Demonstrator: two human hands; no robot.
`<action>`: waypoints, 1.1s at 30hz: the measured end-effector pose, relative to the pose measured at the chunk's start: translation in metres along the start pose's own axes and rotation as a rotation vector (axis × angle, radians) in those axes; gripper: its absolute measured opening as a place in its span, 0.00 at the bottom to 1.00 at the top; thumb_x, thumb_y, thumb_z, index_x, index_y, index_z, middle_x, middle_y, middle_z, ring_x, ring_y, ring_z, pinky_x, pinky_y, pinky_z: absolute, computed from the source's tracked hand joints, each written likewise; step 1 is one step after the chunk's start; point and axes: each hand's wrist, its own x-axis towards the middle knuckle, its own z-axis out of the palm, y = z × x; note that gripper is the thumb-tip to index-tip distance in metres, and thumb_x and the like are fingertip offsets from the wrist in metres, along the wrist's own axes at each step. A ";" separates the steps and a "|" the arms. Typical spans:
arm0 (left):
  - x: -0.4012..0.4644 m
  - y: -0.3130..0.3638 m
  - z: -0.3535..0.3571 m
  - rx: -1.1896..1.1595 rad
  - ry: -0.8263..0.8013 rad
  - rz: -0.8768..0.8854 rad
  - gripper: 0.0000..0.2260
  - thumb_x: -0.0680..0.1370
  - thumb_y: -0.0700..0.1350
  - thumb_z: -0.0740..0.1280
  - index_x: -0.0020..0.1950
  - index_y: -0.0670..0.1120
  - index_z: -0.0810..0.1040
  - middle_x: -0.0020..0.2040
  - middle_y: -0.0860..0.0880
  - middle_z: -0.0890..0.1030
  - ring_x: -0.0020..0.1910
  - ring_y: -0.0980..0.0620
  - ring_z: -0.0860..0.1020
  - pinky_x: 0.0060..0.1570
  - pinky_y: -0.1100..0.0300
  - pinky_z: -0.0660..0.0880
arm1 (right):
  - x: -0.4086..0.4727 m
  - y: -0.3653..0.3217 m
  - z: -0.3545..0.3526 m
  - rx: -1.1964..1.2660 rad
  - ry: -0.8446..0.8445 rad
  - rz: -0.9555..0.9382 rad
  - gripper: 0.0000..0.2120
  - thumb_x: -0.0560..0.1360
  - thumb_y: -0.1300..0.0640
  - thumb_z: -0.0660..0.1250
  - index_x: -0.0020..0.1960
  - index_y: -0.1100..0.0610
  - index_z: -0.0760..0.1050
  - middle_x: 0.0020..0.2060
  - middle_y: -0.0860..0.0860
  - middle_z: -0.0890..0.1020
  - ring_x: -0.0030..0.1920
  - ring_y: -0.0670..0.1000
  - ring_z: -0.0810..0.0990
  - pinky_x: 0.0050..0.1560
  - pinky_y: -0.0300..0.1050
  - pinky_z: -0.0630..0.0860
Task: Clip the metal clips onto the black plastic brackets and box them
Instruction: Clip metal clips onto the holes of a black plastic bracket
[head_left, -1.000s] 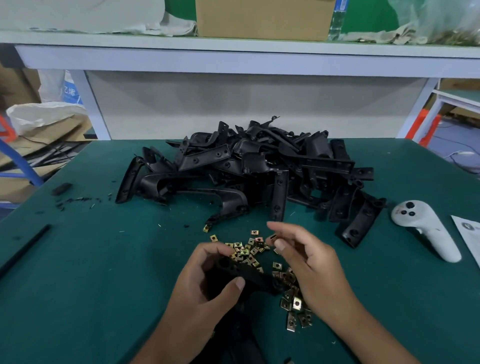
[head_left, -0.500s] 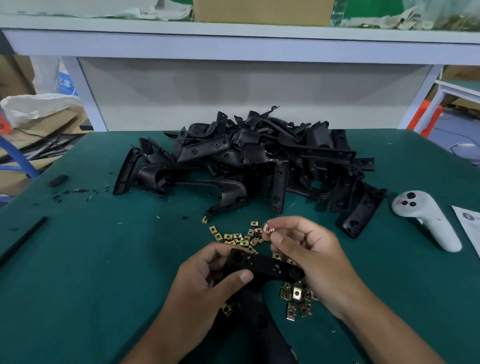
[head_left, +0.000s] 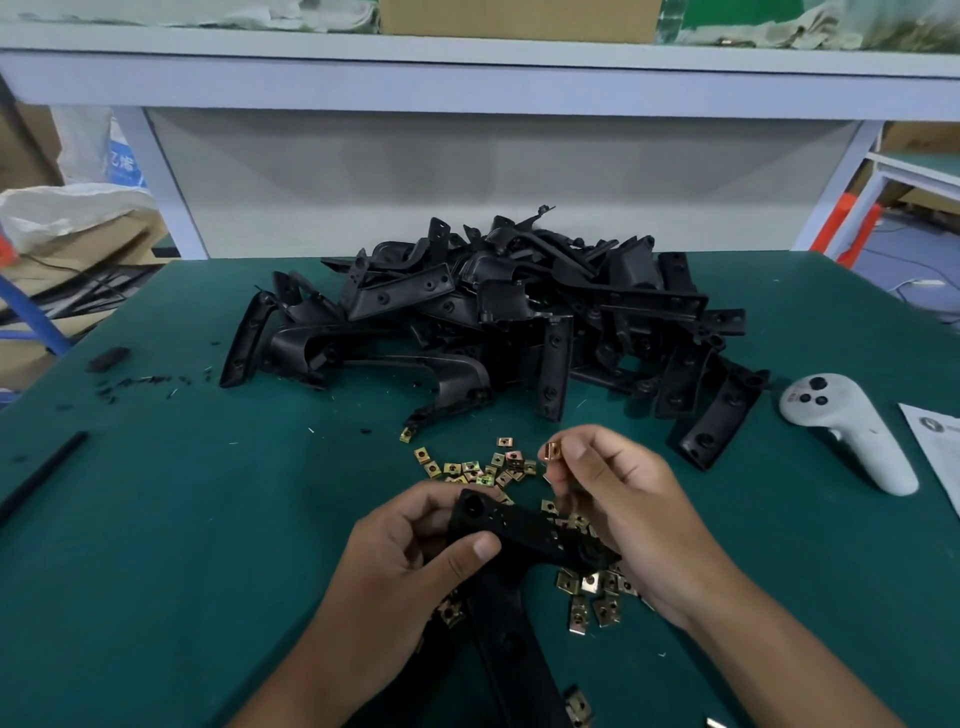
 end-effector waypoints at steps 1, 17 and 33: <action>0.000 0.000 0.000 0.008 -0.002 0.005 0.13 0.70 0.51 0.77 0.53 0.51 0.85 0.48 0.44 0.87 0.48 0.51 0.86 0.46 0.64 0.80 | 0.000 0.000 0.000 -0.004 -0.006 -0.002 0.11 0.78 0.46 0.64 0.45 0.48 0.84 0.39 0.44 0.82 0.42 0.42 0.79 0.45 0.37 0.77; 0.000 -0.004 -0.002 0.019 -0.102 0.025 0.19 0.72 0.56 0.77 0.62 0.55 0.84 0.57 0.49 0.86 0.58 0.52 0.83 0.53 0.65 0.78 | -0.006 -0.003 0.003 -0.147 -0.256 0.015 0.11 0.81 0.49 0.63 0.49 0.55 0.78 0.38 0.41 0.80 0.40 0.42 0.77 0.43 0.34 0.74; 0.000 -0.002 0.000 0.023 -0.092 0.101 0.12 0.75 0.44 0.76 0.57 0.50 0.82 0.52 0.47 0.86 0.54 0.51 0.84 0.53 0.63 0.78 | -0.004 -0.005 0.002 -0.148 -0.172 -0.009 0.10 0.74 0.50 0.71 0.50 0.56 0.83 0.40 0.48 0.85 0.42 0.44 0.82 0.44 0.35 0.77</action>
